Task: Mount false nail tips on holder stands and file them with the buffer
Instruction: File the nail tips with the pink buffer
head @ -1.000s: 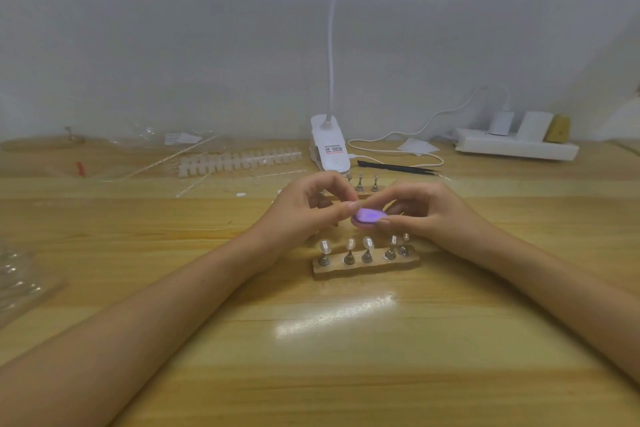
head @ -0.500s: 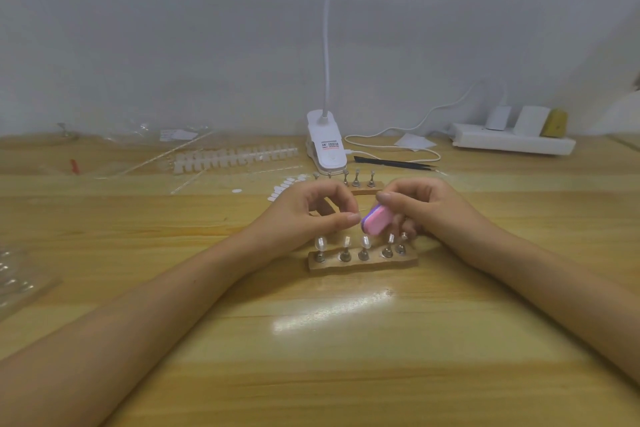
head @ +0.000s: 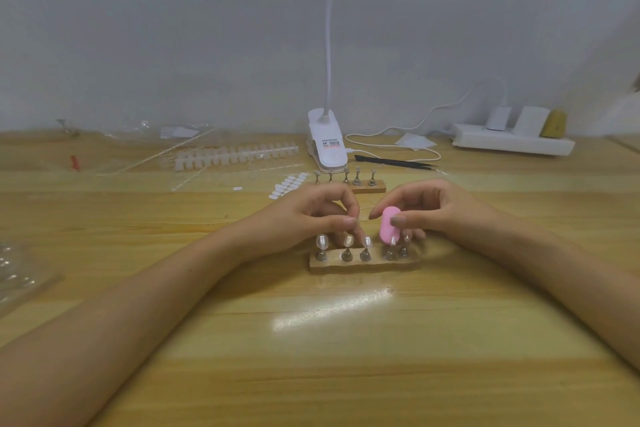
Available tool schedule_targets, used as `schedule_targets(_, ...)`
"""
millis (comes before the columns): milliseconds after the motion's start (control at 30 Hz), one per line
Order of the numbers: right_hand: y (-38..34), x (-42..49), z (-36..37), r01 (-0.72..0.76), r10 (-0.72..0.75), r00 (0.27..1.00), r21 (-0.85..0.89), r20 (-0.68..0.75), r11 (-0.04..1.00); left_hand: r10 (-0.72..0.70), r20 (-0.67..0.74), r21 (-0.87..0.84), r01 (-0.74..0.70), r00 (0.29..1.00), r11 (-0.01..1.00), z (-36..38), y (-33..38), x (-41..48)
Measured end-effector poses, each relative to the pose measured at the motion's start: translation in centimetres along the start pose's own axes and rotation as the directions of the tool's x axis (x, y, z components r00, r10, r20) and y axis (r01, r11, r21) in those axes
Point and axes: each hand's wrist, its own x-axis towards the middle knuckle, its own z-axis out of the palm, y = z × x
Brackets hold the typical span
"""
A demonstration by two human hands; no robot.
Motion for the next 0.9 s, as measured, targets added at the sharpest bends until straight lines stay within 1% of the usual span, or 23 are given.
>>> schedule_targets(100, 0.3, 0.1, -0.3, -0.004, 0.003, 1.000, 0.031, 0.017, 1.000, 0.007, 0.030, 0.004, -0.007, 1.000, 1.000, 0.0, 0.1, -0.1)
schedule_targets(167, 0.4, 0.2, 0.0, -0.007, 0.009, 1.000, 0.089, -0.028, 0.996, 0.007, 0.014, 0.011, -0.007, 1.000, 1.000, 0.1, 0.0, -0.2)
schedule_targets(200, 0.3, 0.2, 0.2, -0.001, 0.008, 0.998, 0.101, -0.065, 0.995, 0.012, -0.017, 0.008, -0.011, 1.000, 1.000, 0.1, 0.0, -0.2)
schedule_targets(267, 0.1, 0.4, 0.7, 0.014, -0.007, 0.992, 0.058, -0.129, 0.998, 0.017, -0.133, 0.001, -0.017, 0.991, 1.000, 0.2, 0.0, -0.1)
schedule_targets(333, -0.2, 0.7, 1.5, 0.028, -0.027, 0.989, 0.009, -0.148, 1.000, 0.023, -0.253, -0.007, -0.025, 0.967, 1.000, 0.3, 0.1, 0.1)
schedule_targets(433, -0.5, 1.0, 2.4, 0.030, -0.027, 0.988, 0.017, -0.149, 0.999, 0.073, -0.331, 0.013, -0.073, 0.941, 0.997, 1.0, 0.2, 0.6)
schedule_targets(500, -0.6, 1.1, 2.6, 0.019, -0.009, 0.984, 0.054, -0.178, 0.998, 0.098, -0.362, 0.039, -0.090, 0.927, 0.995, 1.3, 0.3, 0.7)
schedule_targets(600, -0.4, 1.2, 2.3, 0.024, 0.028, 0.963, 0.187, -0.269, 0.982, 0.092, -0.426, 0.007, -0.098, 0.900, 0.995, 1.3, 0.3, 0.6)
schedule_targets(667, -0.4, 1.1, 2.4, 0.010, 0.028, 0.972, 0.160, -0.234, 0.987, 0.092, -0.433, 0.001, -0.102, 0.897, 0.995, 1.3, 0.3, 0.5)
schedule_targets(733, -0.5, 1.1, 2.6, 0.006, 0.018, 0.981, 0.127, -0.195, 0.992, 0.113, -0.407, 0.048, -0.102, 0.907, 0.994, 1.4, 0.3, 0.5)
schedule_targets(833, -0.4, 1.2, 2.3, 0.023, 0.045, 0.956, 0.227, -0.288, 0.974, 0.131, -0.389, 0.080, -0.108, 0.912, 0.991, 1.4, 0.4, 0.5)
schedule_targets(867, -0.4, 1.2, 2.2, 0.019, 0.046, 0.958, 0.224, -0.282, 0.974, 0.142, -0.391, 0.085, -0.118, 0.909, 0.989, 1.4, 0.4, 0.5)
schedule_targets(900, -0.5, 1.1, 2.4, 0.008, 0.041, 0.969, 0.195, -0.243, 0.981, 0.154, -0.390, 0.089, -0.129, 0.908, 0.988, 1.4, 0.5, 0.5)
